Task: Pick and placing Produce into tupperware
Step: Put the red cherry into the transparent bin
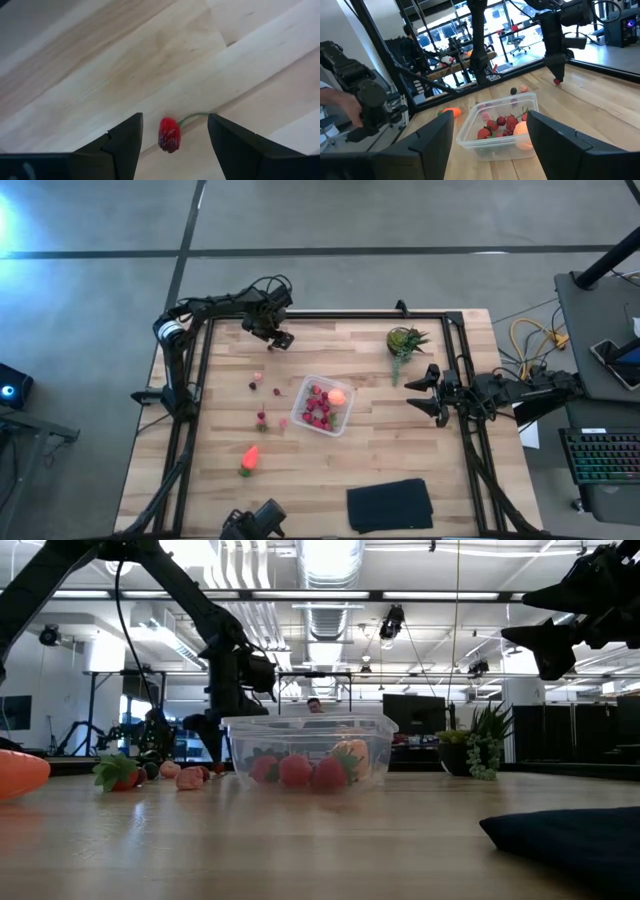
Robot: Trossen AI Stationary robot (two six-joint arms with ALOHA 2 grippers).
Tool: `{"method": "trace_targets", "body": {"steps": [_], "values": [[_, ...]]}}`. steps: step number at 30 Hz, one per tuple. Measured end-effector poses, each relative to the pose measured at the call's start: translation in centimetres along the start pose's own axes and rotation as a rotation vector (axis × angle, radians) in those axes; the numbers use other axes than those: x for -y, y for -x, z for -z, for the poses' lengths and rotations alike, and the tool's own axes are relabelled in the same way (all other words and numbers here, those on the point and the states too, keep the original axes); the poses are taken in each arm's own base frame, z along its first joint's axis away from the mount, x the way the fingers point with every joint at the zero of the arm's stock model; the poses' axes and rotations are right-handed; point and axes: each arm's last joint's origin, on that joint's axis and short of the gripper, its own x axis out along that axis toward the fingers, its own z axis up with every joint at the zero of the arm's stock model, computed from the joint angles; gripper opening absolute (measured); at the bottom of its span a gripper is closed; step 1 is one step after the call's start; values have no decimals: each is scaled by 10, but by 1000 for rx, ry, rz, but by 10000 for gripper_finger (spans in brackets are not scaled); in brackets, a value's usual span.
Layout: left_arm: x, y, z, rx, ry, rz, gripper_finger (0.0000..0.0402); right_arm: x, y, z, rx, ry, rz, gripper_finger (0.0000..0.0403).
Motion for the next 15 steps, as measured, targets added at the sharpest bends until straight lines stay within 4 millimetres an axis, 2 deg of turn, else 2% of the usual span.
{"method": "trace_targets", "body": {"steps": [10,15], "values": [[-2,-4,6,-44,-229,-7,209,0,0,0,0,0,0,247],[-2,-4,6,-41,-265,-7,205,0,0,0,0,0,0,243]]}}
